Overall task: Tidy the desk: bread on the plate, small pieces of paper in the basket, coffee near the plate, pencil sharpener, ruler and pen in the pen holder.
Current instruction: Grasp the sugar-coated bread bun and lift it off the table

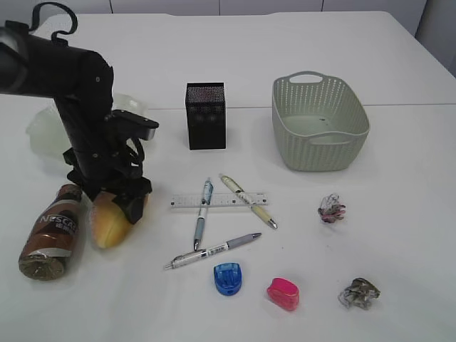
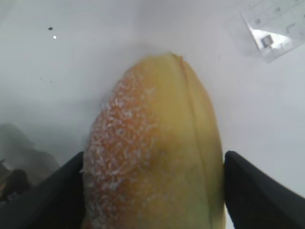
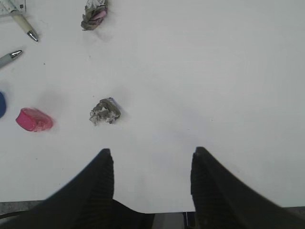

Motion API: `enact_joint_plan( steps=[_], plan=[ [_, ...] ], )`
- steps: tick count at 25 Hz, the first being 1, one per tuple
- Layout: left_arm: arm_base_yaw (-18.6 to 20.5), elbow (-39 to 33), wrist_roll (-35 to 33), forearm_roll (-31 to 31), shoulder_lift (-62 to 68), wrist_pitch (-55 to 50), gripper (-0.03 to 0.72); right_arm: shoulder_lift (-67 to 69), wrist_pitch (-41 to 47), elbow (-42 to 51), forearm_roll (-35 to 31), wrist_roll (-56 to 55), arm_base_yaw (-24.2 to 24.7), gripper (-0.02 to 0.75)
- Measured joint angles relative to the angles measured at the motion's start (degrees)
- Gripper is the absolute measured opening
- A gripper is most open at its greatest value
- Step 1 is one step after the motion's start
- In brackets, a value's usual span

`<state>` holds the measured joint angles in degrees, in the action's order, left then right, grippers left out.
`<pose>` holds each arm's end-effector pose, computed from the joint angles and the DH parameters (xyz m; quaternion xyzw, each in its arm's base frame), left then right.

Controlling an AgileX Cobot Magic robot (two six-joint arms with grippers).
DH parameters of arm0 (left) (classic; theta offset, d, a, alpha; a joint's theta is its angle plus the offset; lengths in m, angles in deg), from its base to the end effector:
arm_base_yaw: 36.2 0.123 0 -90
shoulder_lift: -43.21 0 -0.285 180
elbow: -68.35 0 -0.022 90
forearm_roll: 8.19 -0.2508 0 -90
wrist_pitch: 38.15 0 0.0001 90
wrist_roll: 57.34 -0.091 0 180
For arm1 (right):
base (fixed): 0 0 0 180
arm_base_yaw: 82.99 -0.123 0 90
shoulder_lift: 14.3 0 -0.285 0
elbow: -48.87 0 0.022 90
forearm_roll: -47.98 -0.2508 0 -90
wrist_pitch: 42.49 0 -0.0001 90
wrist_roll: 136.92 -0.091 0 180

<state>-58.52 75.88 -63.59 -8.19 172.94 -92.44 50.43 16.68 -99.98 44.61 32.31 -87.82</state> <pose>0.3807 -0.1563 0.1363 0.2466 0.9686 -0.0043 0.0303 0.1674 0.0188 0.2945 0.0598 0.9742 0.0570 0.2101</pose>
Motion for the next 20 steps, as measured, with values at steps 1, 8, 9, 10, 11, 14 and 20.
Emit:
enact_joint_plan(
  steps=[1, 8, 9, 10, 11, 14, 20],
  plan=[
    [0.0, 0.0, 0.0, 0.0, 0.5, -0.1, 0.616, 0.0, 0.0, 0.0, 0.0, 0.0, 0.0, 0.388],
    [0.0, 0.0, 0.0, 0.3, 1.3, -0.3, 0.573, 0.0, -0.1, 0.0, 0.0, 0.0, 0.0, 0.388],
    [0.0, 0.0, 0.0, 0.3, 1.3, -0.3, 0.55, 0.0, -0.1, 0.0, 0.0, 0.0, 0.0, 0.389],
    [0.0, 0.0, 0.0, 0.3, 1.3, -0.4, 0.519, 0.0, -0.1, 0.0, 0.0, 0.0, 0.0, 0.389],
    [0.0, 0.0, 0.0, 0.3, 1.3, -0.5, 0.486, 0.0, -0.1, 0.0, 0.0, 0.0, 0.0, 0.389],
    [0.0, 0.0, 0.0, 0.4, 1.3, -0.9, 0.33, 0.0, -0.1, 0.0, 0.0, 0.0, 0.0, 0.388],
    [0.0, 0.2, 0.0, 0.9, 1.3, -3.8, 0.215, 0.0, -0.1, 0.0, 0.0, 0.0, 0.0, 0.388]
  ],
)
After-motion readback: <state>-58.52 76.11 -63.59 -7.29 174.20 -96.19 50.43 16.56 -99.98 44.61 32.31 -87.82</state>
